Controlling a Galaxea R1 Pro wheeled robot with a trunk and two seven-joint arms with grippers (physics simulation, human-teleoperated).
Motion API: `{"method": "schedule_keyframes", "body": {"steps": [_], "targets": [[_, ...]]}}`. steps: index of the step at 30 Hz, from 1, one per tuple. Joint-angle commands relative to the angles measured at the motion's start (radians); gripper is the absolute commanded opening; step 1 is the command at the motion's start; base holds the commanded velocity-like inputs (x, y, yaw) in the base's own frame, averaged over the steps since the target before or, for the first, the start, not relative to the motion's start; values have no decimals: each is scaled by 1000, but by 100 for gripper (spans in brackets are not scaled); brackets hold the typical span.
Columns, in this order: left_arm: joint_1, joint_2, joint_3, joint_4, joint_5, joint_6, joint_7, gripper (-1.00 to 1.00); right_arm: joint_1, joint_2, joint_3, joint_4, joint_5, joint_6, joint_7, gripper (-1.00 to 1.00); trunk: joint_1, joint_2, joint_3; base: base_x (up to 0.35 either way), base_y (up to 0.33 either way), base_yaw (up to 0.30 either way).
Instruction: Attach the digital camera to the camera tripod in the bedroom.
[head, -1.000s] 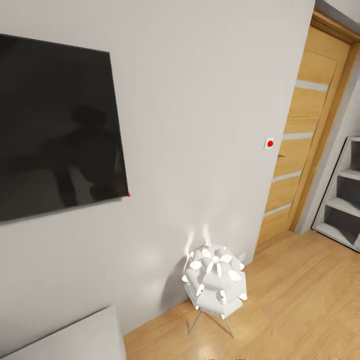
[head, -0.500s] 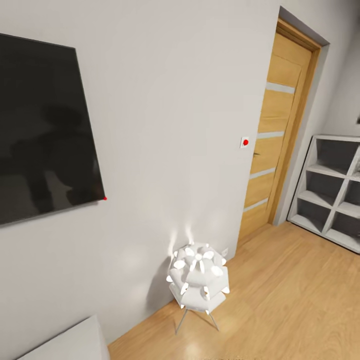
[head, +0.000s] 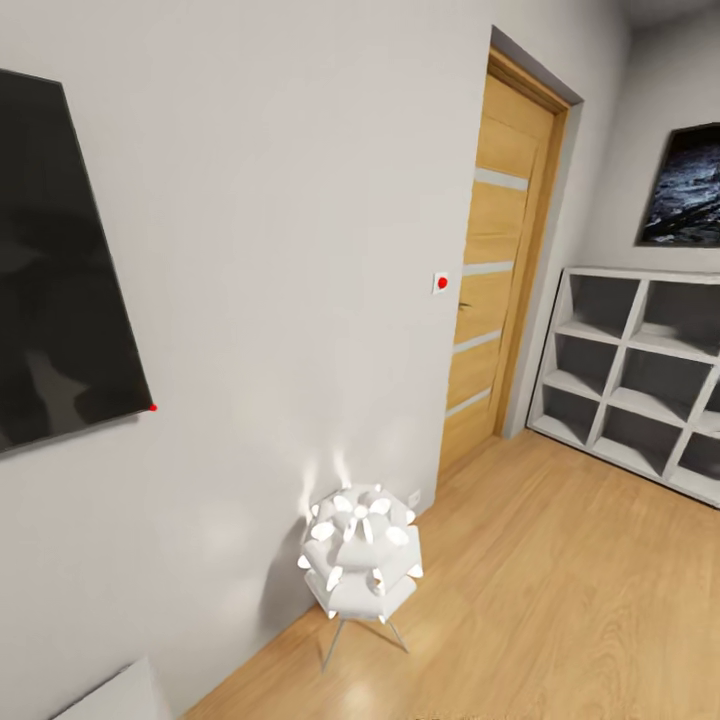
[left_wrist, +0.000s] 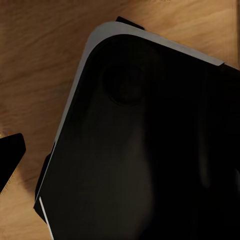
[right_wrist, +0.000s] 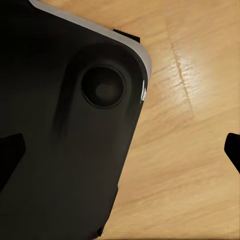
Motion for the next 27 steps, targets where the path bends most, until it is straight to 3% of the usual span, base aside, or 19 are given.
{"method": "schedule_keyframes", "body": {"steps": [1, 27], "targets": [[1, 0, 3, -2, 3, -1, 0, 100, 0, 0, -1, -1, 4, -2, 0, 100, 0, 0, -1, 0, 0, -285], [1, 0, 3, -2, 3, -1, 0, 100, 0, 0, -7, -1, -2, -1, 2, 100, 0, 0, -1, 0, 0, -286]]}}
